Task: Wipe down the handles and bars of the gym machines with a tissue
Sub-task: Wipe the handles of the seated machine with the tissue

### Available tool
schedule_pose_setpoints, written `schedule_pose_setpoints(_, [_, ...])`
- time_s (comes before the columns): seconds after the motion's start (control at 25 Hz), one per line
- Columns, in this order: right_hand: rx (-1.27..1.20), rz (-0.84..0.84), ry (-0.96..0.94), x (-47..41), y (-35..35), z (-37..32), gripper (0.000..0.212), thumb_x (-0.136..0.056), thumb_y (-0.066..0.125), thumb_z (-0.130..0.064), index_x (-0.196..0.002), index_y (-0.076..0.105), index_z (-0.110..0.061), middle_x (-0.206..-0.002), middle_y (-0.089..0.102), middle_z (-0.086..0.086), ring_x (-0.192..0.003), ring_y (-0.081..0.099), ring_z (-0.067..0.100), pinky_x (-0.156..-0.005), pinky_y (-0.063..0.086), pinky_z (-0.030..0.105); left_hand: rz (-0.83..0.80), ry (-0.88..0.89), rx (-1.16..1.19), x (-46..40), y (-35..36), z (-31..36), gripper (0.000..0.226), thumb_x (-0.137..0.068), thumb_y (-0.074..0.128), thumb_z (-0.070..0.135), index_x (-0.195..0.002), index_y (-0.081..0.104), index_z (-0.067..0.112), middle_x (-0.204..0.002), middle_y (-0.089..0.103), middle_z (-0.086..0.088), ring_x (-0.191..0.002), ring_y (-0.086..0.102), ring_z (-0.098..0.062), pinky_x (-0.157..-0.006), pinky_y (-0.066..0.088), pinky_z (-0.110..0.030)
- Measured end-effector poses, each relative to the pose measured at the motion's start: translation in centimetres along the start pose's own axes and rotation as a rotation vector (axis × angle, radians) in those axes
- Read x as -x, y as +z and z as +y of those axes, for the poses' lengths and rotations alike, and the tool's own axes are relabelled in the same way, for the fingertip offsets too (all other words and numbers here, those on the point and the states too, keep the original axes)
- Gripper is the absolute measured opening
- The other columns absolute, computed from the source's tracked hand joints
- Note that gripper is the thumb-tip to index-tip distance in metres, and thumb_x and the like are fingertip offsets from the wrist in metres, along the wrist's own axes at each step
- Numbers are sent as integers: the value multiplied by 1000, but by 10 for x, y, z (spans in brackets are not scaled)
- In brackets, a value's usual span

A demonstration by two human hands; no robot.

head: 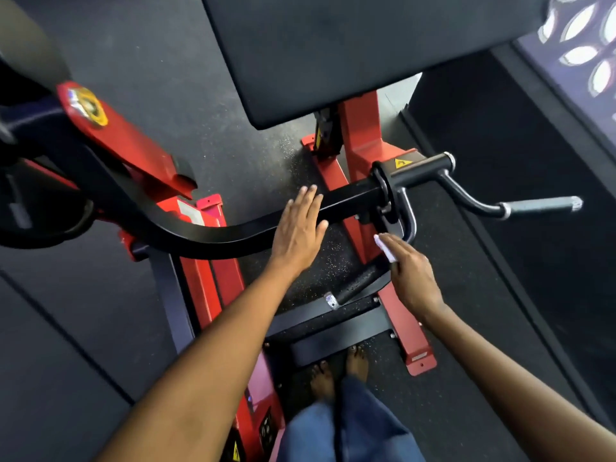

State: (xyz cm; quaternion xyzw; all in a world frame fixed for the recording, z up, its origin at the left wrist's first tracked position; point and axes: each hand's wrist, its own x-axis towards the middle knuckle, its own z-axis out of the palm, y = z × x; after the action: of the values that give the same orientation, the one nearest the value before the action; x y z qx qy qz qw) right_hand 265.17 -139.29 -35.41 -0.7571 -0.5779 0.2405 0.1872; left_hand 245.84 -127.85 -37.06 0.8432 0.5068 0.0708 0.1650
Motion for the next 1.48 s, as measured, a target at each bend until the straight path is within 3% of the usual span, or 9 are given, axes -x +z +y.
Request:
schedule_pose_setpoints(0.12, [275, -64, -194, -11, 22, 39, 62, -75, 47, 16, -133, 49, -3, -141, 46, 13, -139, 26, 22, -115, 15, 35, -61, 87, -29, -26, 25, -8, 56, -103, 34, 35, -152, 20, 10, -161, 16, -6, -148, 13, -19, -119, 8, -35])
schedule_pose_setpoints(0.44, [243, -156, -656, 36, 82, -4, 58, -74, 26, -2, -120, 62, -2, -125, 61, 13, -123, 51, 30, -110, 28, 47, 18, 66, -151, -21, 56, -15, 55, -102, 26, 36, -153, 20, 15, -159, 23, -1, -145, 24, -20, -116, 19, -36])
schedule_pose_setpoints(0.64, [200, 99, -277, -11, 39, 51, 54, -73, 37, 8, -122, 59, 0, -126, 59, 16, -129, 44, 32, -115, 21, 43, 17, 26, -158, -21, 57, -14, 55, -104, 31, 35, -153, 17, 17, -159, 21, 1, -146, 20, -19, -117, 14, -35])
schedule_pose_setpoints(0.88, [99, -150, -592, 51, 99, 8, 58, -75, 28, 0, -125, 57, -2, -132, 55, 12, -130, 44, 27, -116, 18, 41, -2, 15, -200, -21, 56, -10, 56, -104, 31, 35, -154, 15, 16, -160, 20, 0, -147, 19, -20, -117, 14, -36])
schedule_pose_setpoints(0.96, [-163, -120, -436, 78, 93, 5, 64, -72, 25, 5, -128, 55, -4, -135, 52, 8, -131, 41, 14, -114, 24, 30, -19, 5, -202, -20, 55, -8, 56, -104, 31, 35, -154, 14, 16, -160, 18, -1, -147, 17, -20, -117, 13, -37])
schedule_pose_setpoints(1.08, [-622, 423, 450, 73, 60, 5, 54, -81, 32, 13, -116, 61, -17, -112, 61, 0, -88, 53, -14, -79, 43, 13, -17, -23, -199, -21, 57, -3, 57, -104, 32, 35, -154, 14, 17, -160, 17, 0, -147, 16, -20, -117, 12, -37])
schedule_pose_setpoints(1.16, [-787, 521, 858, 30, 50, 19, 51, -83, 36, 10, -116, 63, -16, -102, 64, -1, -77, 55, -1, -64, 43, 21, -15, -41, -197, -22, 57, -3, 57, -103, 32, 35, -154, 14, 17, -161, 17, 0, -148, 15, -19, -117, 11, -36])
schedule_pose_setpoints(1.32, [-1011, 368, 953, -9, 68, -9, 29, -86, 37, 3, -88, 59, -16, -71, 51, -4, -68, 46, 14, -56, 37, 26, -5, -35, -208, -22, 57, -2, 57, -103, 34, 35, -154, 14, 16, -160, 18, -1, -147, 16, -20, -117, 12, -37])
schedule_pose_setpoints(1.48, [-1170, 63, 987, 45, 115, -49, 26, -83, 35, 7, -86, 56, -8, -77, 54, 3, -70, 45, 13, -61, 38, 26, 3, -49, -204, -21, 57, 1, 58, -103, 35, 34, -154, 15, 16, -160, 19, -1, -147, 17, -21, -117, 11, -37])
